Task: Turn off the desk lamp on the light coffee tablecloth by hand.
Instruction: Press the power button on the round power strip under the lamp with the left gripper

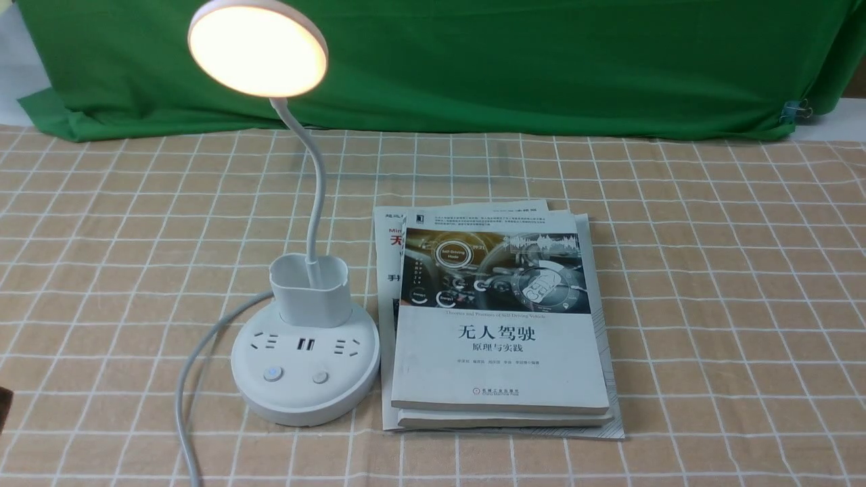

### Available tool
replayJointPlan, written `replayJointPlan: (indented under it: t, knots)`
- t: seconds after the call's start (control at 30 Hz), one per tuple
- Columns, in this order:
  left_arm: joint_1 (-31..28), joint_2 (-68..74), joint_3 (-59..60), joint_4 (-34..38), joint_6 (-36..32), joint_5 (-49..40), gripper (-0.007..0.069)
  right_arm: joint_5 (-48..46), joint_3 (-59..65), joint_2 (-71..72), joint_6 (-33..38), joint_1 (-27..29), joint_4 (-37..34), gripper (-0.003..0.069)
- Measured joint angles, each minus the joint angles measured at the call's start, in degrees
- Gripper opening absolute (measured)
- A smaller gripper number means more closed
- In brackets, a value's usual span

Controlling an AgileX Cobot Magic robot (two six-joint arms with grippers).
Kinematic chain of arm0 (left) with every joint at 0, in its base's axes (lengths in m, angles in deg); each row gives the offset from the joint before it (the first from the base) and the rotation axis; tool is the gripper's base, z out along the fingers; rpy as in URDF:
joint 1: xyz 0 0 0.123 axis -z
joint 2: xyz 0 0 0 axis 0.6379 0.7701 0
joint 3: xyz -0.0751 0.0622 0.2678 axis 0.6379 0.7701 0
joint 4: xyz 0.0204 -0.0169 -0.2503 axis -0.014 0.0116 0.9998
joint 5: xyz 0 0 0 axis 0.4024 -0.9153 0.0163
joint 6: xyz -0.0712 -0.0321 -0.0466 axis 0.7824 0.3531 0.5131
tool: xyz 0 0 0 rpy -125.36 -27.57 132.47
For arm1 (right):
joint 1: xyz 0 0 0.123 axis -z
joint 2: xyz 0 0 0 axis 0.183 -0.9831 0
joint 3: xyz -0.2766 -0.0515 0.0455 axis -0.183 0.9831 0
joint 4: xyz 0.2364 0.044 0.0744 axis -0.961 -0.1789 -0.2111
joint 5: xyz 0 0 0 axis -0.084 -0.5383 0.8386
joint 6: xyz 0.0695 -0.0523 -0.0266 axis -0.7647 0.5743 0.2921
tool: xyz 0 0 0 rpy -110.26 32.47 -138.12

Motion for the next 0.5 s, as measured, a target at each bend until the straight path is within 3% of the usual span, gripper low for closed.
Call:
replayJointPlan:
  t: [0.13,0.27,0.4,0.5]
  knots:
    - [-0.06,3.74,-5.27,-2.21,-0.3,-8.27,0.0001,0.0,0.0,0.0,0.0,0.0,0.0,0.0243]
    - [-0.06,16.01,-17.91,-13.06,-1.31,-22.91,0.0001,0.0,0.0,0.0,0.0,0.0,0.0,0.0243]
    - [-0.06,31.54,-28.77,-21.11,-7.39,-37.37,0.0001,0.0,0.0,0.0,0.0,0.0,0.0,0.0243]
    - [2.25,46.04,-35.63,-22.14,-11.54,-44.67,0.0001,0.0,0.0,0.0,0.0,0.0,0.0,0.0243]
